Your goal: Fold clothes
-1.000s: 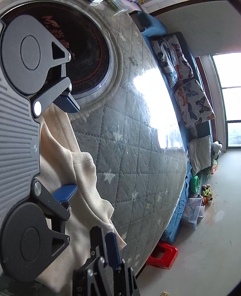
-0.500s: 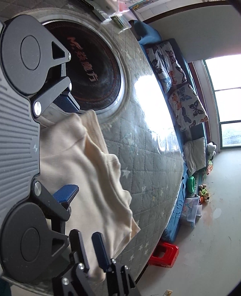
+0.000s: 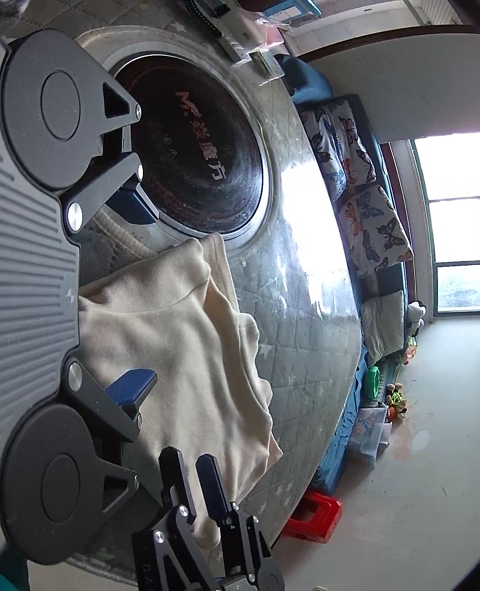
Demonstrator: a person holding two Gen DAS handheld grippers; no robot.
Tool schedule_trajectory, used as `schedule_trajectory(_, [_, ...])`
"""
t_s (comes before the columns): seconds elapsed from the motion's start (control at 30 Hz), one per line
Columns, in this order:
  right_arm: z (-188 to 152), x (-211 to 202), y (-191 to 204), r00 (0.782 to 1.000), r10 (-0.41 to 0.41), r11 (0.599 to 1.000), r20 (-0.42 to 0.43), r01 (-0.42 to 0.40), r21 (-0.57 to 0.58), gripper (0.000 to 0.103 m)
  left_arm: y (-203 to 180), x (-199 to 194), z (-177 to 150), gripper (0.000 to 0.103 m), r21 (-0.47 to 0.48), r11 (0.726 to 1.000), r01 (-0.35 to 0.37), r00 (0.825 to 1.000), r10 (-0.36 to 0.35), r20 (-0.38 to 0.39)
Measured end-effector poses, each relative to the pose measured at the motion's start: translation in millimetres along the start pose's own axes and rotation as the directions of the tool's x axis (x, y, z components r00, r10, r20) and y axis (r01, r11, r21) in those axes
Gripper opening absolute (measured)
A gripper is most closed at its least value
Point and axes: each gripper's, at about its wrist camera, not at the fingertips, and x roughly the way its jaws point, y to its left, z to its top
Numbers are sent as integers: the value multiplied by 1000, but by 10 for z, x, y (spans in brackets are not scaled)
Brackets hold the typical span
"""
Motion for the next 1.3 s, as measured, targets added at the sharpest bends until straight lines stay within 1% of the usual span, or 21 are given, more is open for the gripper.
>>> schedule_trajectory(0.07, [-4,-16,5,1000,4,1000,0,-4,-7,32,-37,28,-65,88,18,1000,-4,1000,4,-18])
schedule_trajectory(0.17, [-11,-10,19,1000,8,1000,-5,-8,-19,32,-38,78,-142,88,3,1000,-6,1000,6,-21])
schedule_trajectory(0.33, [-23,-1,42,1000,13,999,-13,-14,-40,32,100,13,-70,88,-58,998,20,1000,-21,-19])
schedule_trajectory(0.43, [40,-21,98,1000,25,997,-3,-25,-73,32,197,-19,-45,89,-68,998,-15,1000,14,-11])
schedule_trajectory(0.57, [112,42,273,998,59,988,-7,-59,-145,32,345,-27,-24,89,-116,992,-50,999,50,-9])
schedule_trajectory(0.67, [164,145,509,994,109,965,-15,-109,-238,33,496,-58,-10,89,-205,978,-33,999,33,-5])
schedule_trajectory(0.73, [178,210,643,992,121,950,-18,-121,-289,33,596,-64,-15,89,-282,959,-8,1000,6,-7])
schedule_trajectory(0.8, [192,275,776,991,133,931,-22,-133,-339,35,679,-61,-25,89,-356,934,20,1000,-24,-7])
schedule_trajectory(0.83, [198,307,843,990,139,921,-24,-138,-364,38,711,-57,-33,89,-391,920,35,999,-40,-6])
schedule_trajectory(0.97, [183,388,948,994,112,914,-13,-109,-392,38,792,-52,-60,89,-508,856,95,994,-105,9])
schedule_trajectory(1.1, [167,468,1051,996,85,905,-1,-78,-418,37,830,-50,-68,89,-592,790,158,985,-169,38])
schedule_trajectory(1.17, [159,507,1102,997,72,900,6,-62,-431,22,837,-33,-73,89,-628,757,181,980,-194,50])
schedule_trajectory(1.2, [154,527,1127,998,65,897,9,-54,-438,21,834,-23,-72,89,-641,744,188,978,-201,54])
schedule_trajectory(1.23, [167,504,1095,997,73,905,16,-60,-420,16,831,-13,-72,89,-653,732,196,976,-209,58])
schedule_trajectory(1.3, [196,452,1022,995,91,921,30,-72,-382,15,831,14,-71,89,-684,698,213,971,-227,71])
